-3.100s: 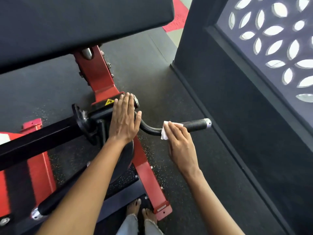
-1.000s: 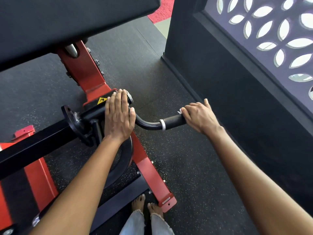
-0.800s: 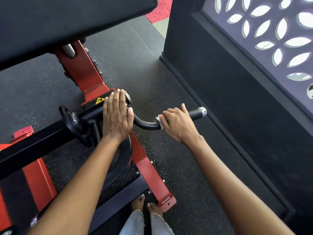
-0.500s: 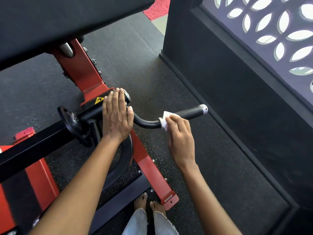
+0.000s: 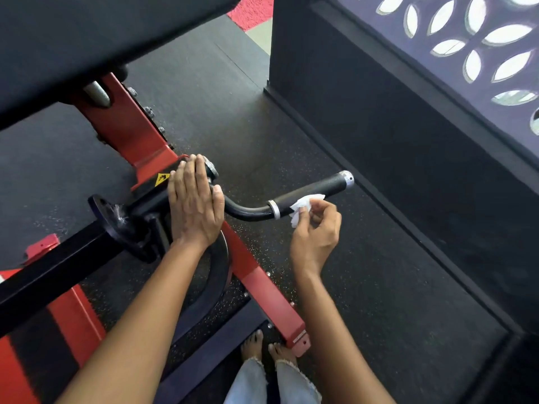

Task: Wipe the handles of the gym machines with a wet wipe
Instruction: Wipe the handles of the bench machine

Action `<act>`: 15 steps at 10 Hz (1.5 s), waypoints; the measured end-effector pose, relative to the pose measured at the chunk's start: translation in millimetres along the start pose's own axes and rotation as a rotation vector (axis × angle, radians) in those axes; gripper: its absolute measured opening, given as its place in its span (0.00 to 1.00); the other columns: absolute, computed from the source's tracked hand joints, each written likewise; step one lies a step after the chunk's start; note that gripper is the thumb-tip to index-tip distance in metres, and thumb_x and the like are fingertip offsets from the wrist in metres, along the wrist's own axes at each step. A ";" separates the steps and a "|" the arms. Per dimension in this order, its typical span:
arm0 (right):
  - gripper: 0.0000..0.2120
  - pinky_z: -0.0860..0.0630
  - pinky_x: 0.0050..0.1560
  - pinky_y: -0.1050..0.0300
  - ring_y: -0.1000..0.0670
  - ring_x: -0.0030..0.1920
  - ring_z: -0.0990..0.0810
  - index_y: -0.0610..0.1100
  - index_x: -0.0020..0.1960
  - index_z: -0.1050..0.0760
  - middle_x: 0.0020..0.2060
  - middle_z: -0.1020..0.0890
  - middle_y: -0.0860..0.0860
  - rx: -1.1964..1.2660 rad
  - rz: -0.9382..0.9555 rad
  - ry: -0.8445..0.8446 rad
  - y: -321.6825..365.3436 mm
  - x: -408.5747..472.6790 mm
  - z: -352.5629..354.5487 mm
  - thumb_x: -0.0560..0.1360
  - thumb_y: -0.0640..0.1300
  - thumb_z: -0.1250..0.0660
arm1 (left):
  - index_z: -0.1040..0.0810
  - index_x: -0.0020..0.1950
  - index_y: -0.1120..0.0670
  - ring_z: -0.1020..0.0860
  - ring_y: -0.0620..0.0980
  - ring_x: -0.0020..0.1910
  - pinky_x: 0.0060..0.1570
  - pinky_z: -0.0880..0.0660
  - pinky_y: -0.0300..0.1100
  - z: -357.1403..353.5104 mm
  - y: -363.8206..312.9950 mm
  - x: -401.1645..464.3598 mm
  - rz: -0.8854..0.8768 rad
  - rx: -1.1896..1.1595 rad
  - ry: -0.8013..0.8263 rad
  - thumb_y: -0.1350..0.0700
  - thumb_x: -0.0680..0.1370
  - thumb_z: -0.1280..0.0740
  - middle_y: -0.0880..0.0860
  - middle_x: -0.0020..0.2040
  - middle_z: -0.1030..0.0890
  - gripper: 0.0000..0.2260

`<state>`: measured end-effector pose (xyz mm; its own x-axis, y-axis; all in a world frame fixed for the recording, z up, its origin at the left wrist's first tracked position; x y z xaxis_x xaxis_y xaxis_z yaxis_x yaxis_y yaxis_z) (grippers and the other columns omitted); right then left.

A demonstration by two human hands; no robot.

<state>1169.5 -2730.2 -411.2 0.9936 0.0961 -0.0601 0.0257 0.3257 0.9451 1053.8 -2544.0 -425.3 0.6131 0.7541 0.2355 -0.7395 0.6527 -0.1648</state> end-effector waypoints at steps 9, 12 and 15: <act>0.04 0.25 0.46 0.67 0.56 0.42 0.21 0.42 0.48 0.29 0.43 0.21 0.54 0.189 -0.295 0.036 -13.3 -31.5 -17.0 0.76 0.38 0.34 | 0.43 0.76 0.62 0.39 0.62 0.72 0.73 0.48 0.54 -0.3 -0.2 0.7 0.004 -0.021 -0.003 0.49 0.79 0.53 0.62 0.74 0.37 0.27; 0.08 0.23 0.42 0.59 0.53 0.39 0.22 0.44 0.46 0.29 0.39 0.21 0.47 0.541 -0.595 0.068 -29.4 -19.0 -24.2 0.78 0.32 0.40 | 0.43 0.76 0.62 0.39 0.61 0.73 0.73 0.50 0.53 -1.2 -0.1 0.4 0.006 -0.019 -0.001 0.50 0.79 0.52 0.61 0.74 0.37 0.27; 0.08 0.20 0.44 0.58 0.51 0.42 0.21 0.42 0.46 0.31 0.46 0.22 0.44 0.656 -0.626 -0.088 -35.0 53.3 -0.3 0.79 0.31 0.42 | 0.43 0.76 0.62 0.39 0.60 0.73 0.74 0.50 0.53 -2.1 1.0 0.5 0.005 -0.015 0.000 0.50 0.79 0.52 0.61 0.74 0.37 0.27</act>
<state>1221.6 -2736.2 -447.6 0.7811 0.0010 -0.6244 0.5941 -0.3090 0.7426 1053.9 -2542.9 -427.4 0.6090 0.7575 0.2350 -0.7384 0.6497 -0.1807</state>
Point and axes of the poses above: each hand's wrist, its own x-axis towards the middle knuckle, its own z-axis out of the back of the hand, y = z × x, the point moved 5 cm from there along x, towards the middle knuckle
